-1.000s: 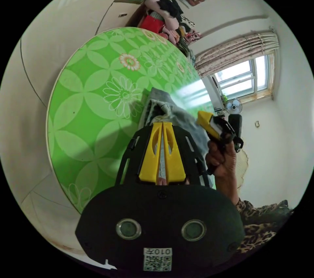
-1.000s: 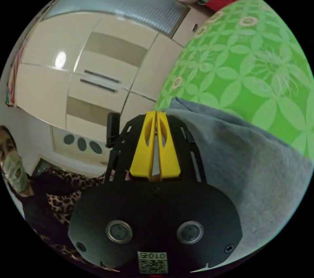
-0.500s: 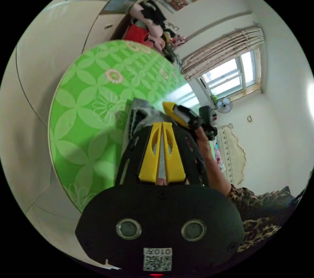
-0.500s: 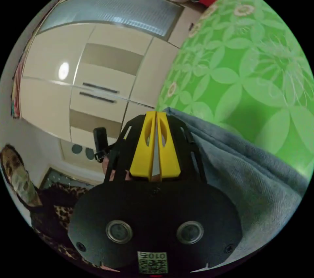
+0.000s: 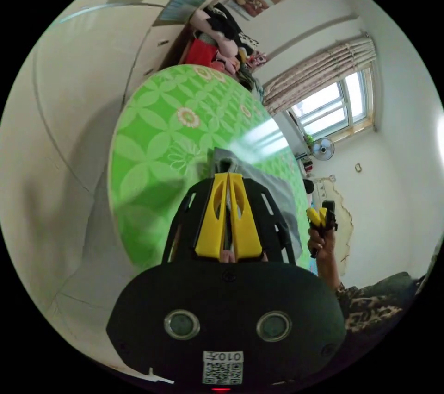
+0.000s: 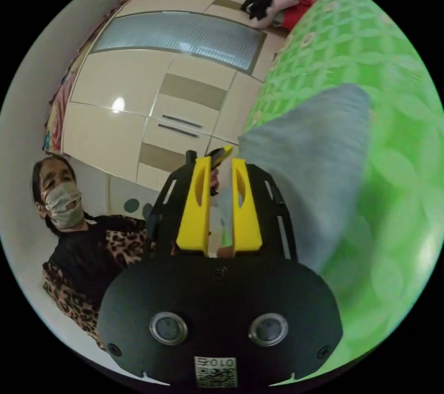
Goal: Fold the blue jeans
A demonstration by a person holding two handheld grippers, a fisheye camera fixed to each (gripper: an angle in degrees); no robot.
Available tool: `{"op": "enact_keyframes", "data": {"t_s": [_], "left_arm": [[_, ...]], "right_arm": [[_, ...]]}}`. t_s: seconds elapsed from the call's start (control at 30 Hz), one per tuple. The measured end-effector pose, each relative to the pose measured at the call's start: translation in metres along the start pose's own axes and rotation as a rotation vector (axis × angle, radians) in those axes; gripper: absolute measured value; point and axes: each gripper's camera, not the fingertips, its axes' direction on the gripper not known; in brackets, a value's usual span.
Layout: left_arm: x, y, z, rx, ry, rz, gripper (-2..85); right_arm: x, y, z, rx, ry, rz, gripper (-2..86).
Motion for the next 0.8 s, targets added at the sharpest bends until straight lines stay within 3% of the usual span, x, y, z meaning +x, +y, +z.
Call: {"op": "enact_keyframes", "data": {"t_s": [0.13,0.3,0.43,0.53,0.7,0.8], "left_arm": [[-0.020,0.039,-0.027,-0.053,0.096,-0.059,3.8],[-0.022,0.050,-0.022,-0.146,0.123,-0.089,7.3],[-0.009,0.062,0.006,-0.286,0.088,-0.045,8.1],[-0.008,0.064,0.008,-0.269,0.065,-0.036,7.7],[0.009,0.061,0.010,-0.326,-0.018,0.080,7.0],[0.024,0.064,0.015,-0.466,-0.023,0.117,6.5]], "right_arm": [[0.002,0.075,-0.060,0.051,0.117,0.184,15.8],[0.004,0.107,-0.059,0.038,0.113,0.274,17.2],[0.007,0.109,-0.038,0.016,0.092,0.253,14.2],[0.014,0.110,-0.035,0.041,-0.003,0.262,11.5],[-0.017,0.120,-0.035,-0.084,0.130,0.228,8.0],[-0.028,0.149,-0.049,-0.099,0.158,0.271,7.8]]}}
